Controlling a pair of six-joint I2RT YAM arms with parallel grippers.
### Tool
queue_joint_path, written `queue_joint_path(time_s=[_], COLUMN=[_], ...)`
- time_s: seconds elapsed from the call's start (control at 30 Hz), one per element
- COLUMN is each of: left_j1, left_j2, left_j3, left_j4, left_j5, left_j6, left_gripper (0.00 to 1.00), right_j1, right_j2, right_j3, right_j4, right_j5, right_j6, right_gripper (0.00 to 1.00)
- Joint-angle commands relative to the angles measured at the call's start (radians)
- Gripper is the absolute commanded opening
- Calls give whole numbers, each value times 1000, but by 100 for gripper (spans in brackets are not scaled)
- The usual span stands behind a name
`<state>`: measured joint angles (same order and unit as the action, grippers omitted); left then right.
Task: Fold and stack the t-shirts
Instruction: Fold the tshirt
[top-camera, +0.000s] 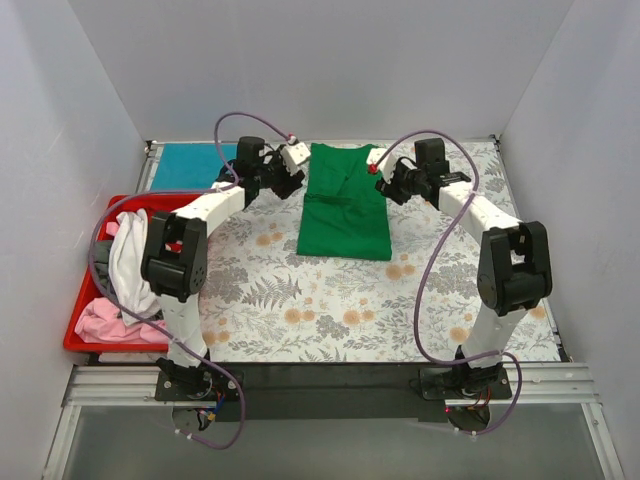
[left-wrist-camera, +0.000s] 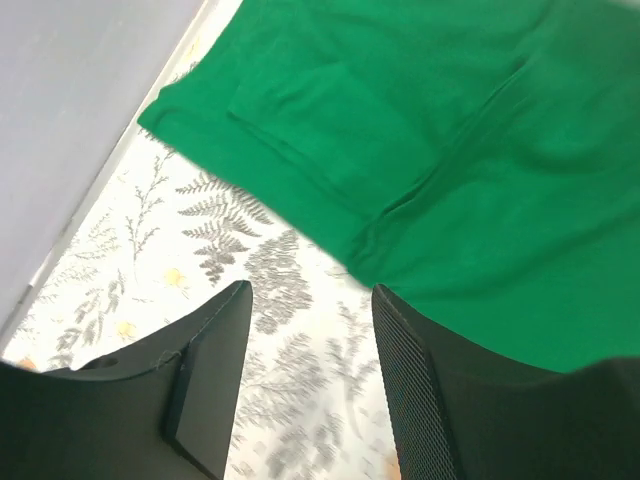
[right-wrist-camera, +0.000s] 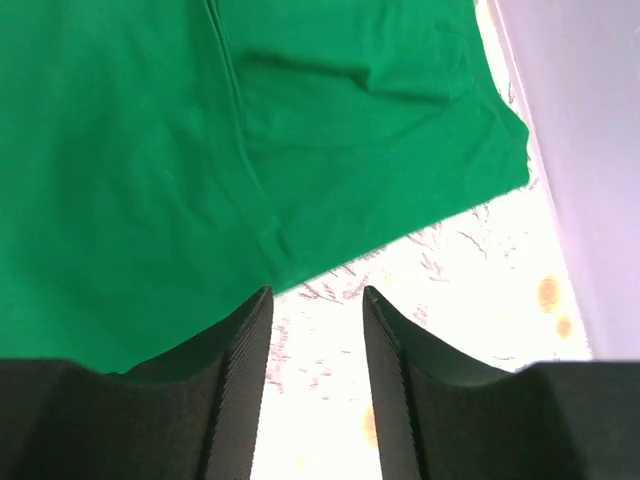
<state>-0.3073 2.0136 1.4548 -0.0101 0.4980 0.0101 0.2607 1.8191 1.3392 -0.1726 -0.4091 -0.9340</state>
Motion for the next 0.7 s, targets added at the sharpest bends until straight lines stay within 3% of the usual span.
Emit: queue_joint_path(time_s=[0.0,0.17,0.27,0.33,0.4,0.5,0.67], left_j1=[5,5,4,4,2,5,8], left_j2=[-164,-159,-116,-75,-59,-15,89], left_j3=[-11,-30,-85,-117,-180,-212,-244], left_j4=[-167,-309,-230,-197,-56,62,93], left_j5=[120,459,557,591,622,619,587], left_j6=[-235,-548,-768,-852,-1017,-1136,-1200], left_gripper=[50,53,53,51,50,49,48], right_j1=[-1,8,9,12,11,9,-31], right_j2=[-70,-70,-51,-23,2,66,198], right_j3=[63,17,-40,-60,-86,-118,-150], right_j4=[-143,-211,-203,-189,-165,-133,-116], right_j5=[-120,-312,-403,-440,-485,-511,-478], right_j6=[259,519,653,733,779,837,860], right_gripper=[46,32,23,18,17,15,13])
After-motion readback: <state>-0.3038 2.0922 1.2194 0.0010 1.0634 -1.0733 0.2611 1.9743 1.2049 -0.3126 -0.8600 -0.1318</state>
